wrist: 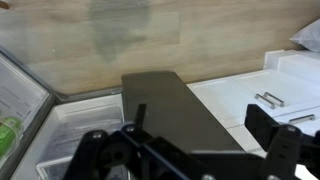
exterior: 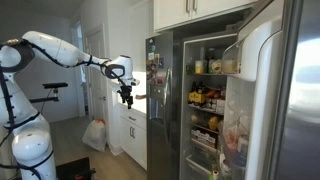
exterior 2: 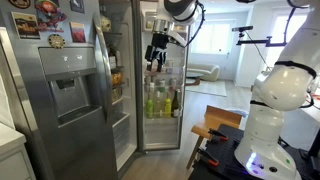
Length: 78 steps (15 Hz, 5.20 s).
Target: Open the lid of the top compartment of the fridge's side holder.
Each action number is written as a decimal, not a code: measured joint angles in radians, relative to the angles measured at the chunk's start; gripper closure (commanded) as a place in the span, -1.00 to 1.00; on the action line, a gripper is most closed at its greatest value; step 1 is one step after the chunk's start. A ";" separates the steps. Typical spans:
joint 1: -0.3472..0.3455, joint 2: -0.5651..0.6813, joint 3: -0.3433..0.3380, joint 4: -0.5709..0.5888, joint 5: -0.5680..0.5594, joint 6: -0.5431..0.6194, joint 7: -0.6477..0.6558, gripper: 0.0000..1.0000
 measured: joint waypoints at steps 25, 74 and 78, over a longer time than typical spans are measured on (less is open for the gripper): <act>-0.040 0.070 -0.058 0.000 0.031 0.306 -0.051 -1.00; -0.100 0.623 -0.449 0.526 0.157 1.430 -0.175 -1.00; -0.116 0.707 -0.479 0.612 0.158 1.430 -0.161 -0.50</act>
